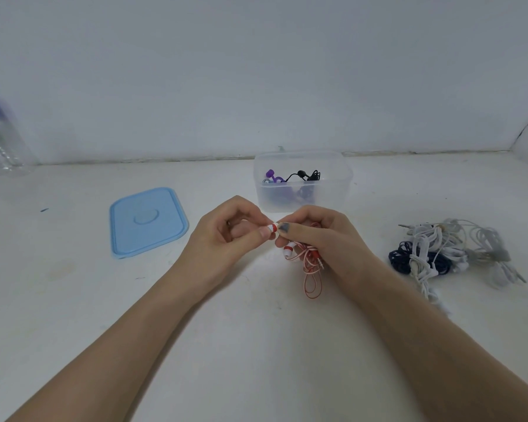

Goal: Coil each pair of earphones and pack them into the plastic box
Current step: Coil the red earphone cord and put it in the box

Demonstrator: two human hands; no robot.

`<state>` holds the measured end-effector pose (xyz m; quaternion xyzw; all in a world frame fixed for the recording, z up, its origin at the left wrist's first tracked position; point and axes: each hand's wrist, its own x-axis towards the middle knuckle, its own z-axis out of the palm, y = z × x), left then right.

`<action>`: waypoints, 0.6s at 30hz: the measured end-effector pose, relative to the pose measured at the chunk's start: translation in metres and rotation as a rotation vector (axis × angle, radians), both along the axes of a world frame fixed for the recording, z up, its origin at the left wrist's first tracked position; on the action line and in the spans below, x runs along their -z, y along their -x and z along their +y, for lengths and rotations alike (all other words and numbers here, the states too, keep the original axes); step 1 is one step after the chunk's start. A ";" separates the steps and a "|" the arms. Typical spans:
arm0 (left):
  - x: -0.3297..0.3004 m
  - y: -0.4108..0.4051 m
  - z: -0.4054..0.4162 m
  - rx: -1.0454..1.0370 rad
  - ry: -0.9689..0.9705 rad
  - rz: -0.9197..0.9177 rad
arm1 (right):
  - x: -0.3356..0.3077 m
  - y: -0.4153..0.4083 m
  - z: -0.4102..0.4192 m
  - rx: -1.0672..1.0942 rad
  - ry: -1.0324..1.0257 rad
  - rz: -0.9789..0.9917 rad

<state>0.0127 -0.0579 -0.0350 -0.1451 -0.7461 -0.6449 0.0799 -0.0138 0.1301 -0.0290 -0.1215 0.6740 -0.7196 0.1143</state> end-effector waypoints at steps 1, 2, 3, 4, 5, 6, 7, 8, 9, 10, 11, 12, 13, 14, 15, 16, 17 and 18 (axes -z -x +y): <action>0.001 0.000 0.000 -0.001 -0.005 -0.001 | 0.000 0.000 0.000 0.002 -0.003 0.001; 0.001 0.000 0.000 -0.004 -0.009 -0.001 | 0.000 0.000 0.000 0.004 -0.004 0.001; 0.003 0.001 0.000 -0.010 -0.009 0.002 | 0.000 0.000 0.000 0.006 -0.002 0.001; 0.004 0.001 -0.001 -0.016 -0.005 0.007 | 0.000 0.000 0.000 0.006 0.001 -0.001; 0.005 0.002 0.000 -0.023 0.004 0.012 | 0.001 0.001 0.000 0.007 0.002 0.000; 0.005 0.003 0.001 -0.032 0.013 0.012 | 0.001 0.001 0.000 0.009 0.004 0.002; 0.006 0.003 0.002 -0.040 0.015 0.010 | 0.001 0.001 -0.001 0.011 0.011 0.005; 0.006 0.004 0.003 -0.042 0.009 0.007 | 0.001 0.001 -0.001 0.011 0.020 0.008; 0.007 0.004 0.003 -0.041 -0.004 0.002 | 0.002 0.001 -0.001 0.010 0.029 0.007; 0.007 0.005 0.004 -0.038 -0.025 -0.008 | 0.002 0.001 -0.001 0.008 0.036 0.006; 0.007 0.006 0.004 -0.032 -0.055 -0.023 | 0.002 0.001 -0.001 0.007 0.039 0.006; 0.007 0.007 0.004 -0.022 -0.093 -0.044 | 0.002 0.001 0.000 0.006 0.037 0.006; 0.008 0.008 0.004 -0.008 -0.131 -0.069 | 0.003 0.002 0.000 0.006 0.032 0.007; 0.008 0.009 0.004 0.007 -0.165 -0.099 | 0.003 0.002 0.000 0.006 0.028 0.008; 0.009 0.010 0.004 0.020 -0.200 -0.134 | 0.003 0.002 0.000 0.006 0.026 0.010; 0.009 0.010 0.004 0.035 -0.241 -0.176 | 0.003 0.002 0.000 0.006 0.026 0.011; 0.009 0.011 0.004 0.052 -0.284 -0.223 | 0.003 0.002 -0.001 0.009 0.028 0.012; 0.008 0.011 0.005 0.068 -0.321 -0.267 | 0.003 0.002 -0.001 0.014 0.030 0.010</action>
